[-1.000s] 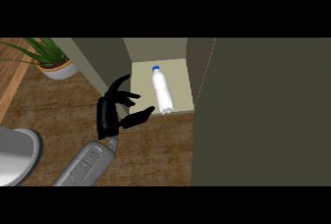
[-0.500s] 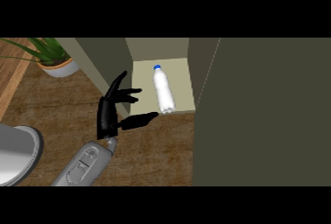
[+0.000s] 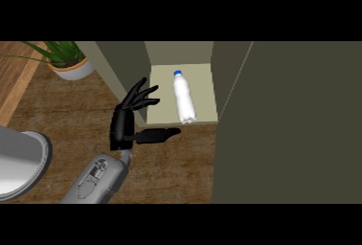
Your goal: Pick up the bottled water, place it into the cabinet and close the cabinet
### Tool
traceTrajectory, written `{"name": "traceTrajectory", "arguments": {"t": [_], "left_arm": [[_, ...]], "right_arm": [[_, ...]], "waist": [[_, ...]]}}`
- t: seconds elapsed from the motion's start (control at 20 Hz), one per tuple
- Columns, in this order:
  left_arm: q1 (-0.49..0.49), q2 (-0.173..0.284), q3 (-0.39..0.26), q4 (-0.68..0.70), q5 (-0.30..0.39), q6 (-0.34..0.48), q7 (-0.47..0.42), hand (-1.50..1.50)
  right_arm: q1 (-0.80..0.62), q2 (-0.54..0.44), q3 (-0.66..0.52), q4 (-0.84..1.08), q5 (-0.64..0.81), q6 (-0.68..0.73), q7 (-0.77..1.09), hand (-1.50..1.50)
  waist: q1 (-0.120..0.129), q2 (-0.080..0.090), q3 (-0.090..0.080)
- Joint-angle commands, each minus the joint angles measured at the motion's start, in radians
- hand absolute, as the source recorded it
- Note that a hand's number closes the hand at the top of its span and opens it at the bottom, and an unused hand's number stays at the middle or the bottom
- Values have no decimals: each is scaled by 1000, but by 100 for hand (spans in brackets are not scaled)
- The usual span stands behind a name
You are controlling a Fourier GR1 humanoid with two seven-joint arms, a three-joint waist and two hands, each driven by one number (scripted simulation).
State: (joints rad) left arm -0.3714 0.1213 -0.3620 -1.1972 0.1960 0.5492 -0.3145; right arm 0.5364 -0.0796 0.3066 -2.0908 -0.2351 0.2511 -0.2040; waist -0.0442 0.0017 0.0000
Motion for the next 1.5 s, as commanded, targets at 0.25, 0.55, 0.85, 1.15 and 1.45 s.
{"name": "traceTrajectory", "arguments": {"t": [0.25, 0.55, 0.85, 1.15, 1.45], "left_arm": [[-123, -8, 118, -9, 110, -152, -79, -150], [-36, 5, 109, -88, 152, -245, -63, -150], [97, -39, 42, -332, 134, -186, 13, -150], [272, -21, -7, -541, 122, -224, 43, -150], [404, 2, -69, -716, 130, -247, 114, -150]], "right_arm": [[-2, 11, -3, 4, 30, -37, -2, -150], [69, -18, 3, -101, -2, -42, 39, -150], [30, -9, 31, -96, 14, -68, 83, -150], [90, -11, 75, -120, 41, -85, 35, -150], [100, -51, 92, -102, 85, -66, 0, -150]], "waist": [[36, -2, 0], [39, -5, 0], [50, -6, 0], [44, -5, 0], [42, -5, 0]]}}
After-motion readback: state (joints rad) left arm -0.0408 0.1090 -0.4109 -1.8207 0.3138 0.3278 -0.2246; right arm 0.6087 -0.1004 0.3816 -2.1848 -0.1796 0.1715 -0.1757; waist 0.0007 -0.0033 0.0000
